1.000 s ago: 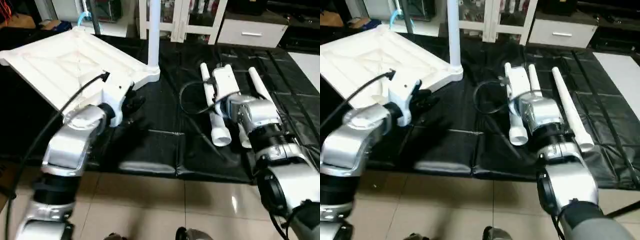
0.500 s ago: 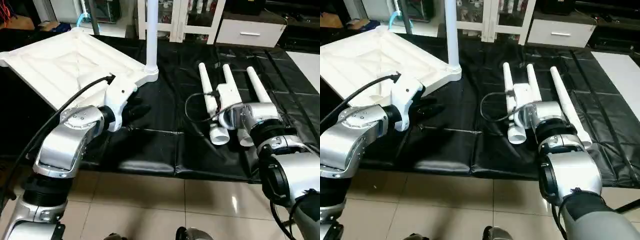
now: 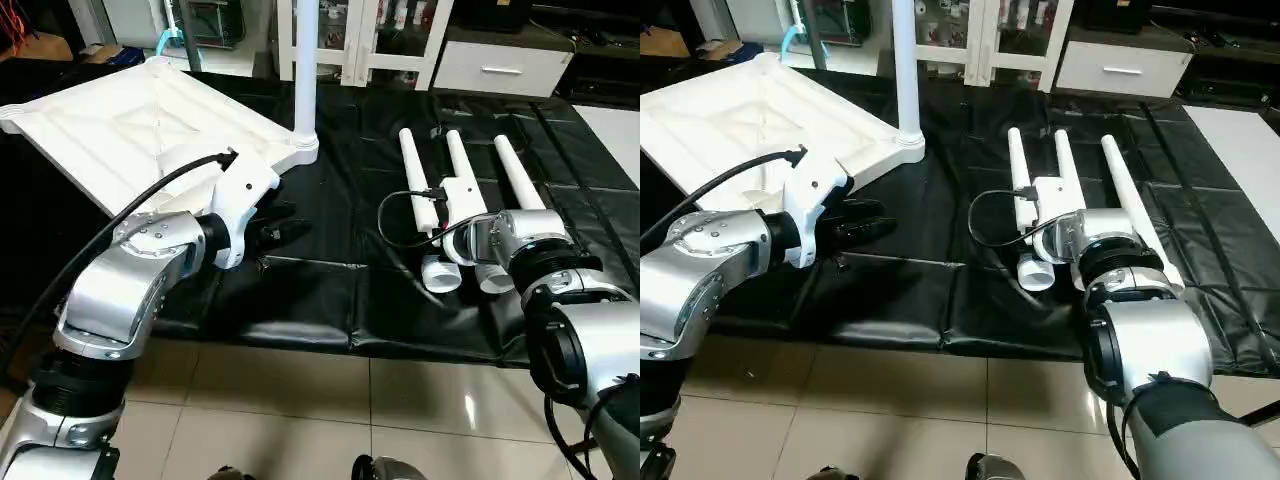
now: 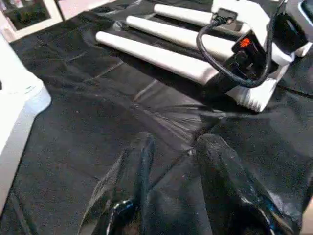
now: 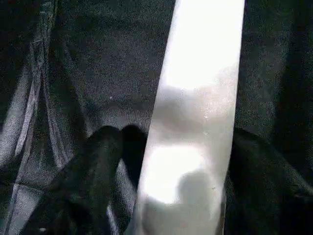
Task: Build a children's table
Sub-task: Pick table leg
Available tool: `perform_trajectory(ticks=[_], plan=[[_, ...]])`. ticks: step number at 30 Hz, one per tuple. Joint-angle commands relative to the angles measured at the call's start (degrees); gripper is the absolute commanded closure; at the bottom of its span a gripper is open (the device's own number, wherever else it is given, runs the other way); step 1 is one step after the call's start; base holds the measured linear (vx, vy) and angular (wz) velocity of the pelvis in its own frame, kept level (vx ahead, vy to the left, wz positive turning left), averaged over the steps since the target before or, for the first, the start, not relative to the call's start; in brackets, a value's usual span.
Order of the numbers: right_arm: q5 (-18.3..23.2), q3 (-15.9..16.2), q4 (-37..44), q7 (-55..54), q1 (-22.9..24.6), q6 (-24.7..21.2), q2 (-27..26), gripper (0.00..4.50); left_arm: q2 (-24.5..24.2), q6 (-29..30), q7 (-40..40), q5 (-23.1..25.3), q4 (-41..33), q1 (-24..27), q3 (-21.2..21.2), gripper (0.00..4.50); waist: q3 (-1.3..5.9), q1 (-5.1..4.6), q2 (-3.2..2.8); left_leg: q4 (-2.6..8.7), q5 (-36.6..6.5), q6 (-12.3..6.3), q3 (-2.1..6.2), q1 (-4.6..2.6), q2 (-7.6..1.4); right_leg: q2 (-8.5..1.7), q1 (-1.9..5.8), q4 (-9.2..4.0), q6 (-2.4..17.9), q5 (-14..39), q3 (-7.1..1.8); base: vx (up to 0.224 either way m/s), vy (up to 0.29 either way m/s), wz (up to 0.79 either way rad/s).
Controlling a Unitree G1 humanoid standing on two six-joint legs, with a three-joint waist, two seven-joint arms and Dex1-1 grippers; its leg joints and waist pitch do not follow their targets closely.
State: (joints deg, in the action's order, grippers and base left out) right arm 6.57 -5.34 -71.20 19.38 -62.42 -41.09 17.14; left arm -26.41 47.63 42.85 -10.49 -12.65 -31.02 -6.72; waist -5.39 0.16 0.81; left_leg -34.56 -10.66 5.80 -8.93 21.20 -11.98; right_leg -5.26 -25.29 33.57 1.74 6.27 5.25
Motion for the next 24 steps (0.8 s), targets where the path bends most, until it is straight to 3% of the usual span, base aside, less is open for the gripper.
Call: perform_trajectory(ticks=[1,10,17,24], plan=[[0.4,-0.7,-2.0,0.9,0.4,-1.2,0.6,1.44,-0.5,0.8,0.3,-0.7,-1.3,0.1,-0.8,2.82,4.42,-0.23,-0.21,3.58,-14.0,-1.28,-0.91,-0.05,-0.01,-1.58,3.74,-3.15,11.3,20.5,-1.76,0.0,0.0,0.0],[-0.4,-0.9,-3.2,1.5,0.6,-0.3,1.8,2.09,-0.7,1.4,0.3,-1.4,-1.3,-0.3,-0.5,2.82,4.41,-0.2,-0.19,3.53,-13.4,-1.58,-0.92,0.07,0.0,-1.64,3.81,-3.12,11.6,20.4,-1.74,0.0,0.0,0.0],[0.8,-3.3,-3.2,0.1,0.3,1.1,2.0,2.45,0.4,1.0,-1.9,-1.7,0.2,-1.4,0.6,2.82,4.4,-0.15,-0.34,3.51,-14.7,-1.18,-0.92,-0.15,0.0,-1.6,3.66,-3.3,11.3,21.5,-1.68,0.0,0.0,0.0],[4.5,-6.6,1.5,3.2,-0.5,3.8,2.0,2.55,8.6,-1.9,-13.9,-0.3,4.0,-4.6,6.9,2.82,4.87,-0.08,0.04,3.2,-13.2,-2.37,-0.94,0.3,0.1,-1.57,4.03,-3.41,10.7,20.9,-1.47,0.0,0.0,0.0]])
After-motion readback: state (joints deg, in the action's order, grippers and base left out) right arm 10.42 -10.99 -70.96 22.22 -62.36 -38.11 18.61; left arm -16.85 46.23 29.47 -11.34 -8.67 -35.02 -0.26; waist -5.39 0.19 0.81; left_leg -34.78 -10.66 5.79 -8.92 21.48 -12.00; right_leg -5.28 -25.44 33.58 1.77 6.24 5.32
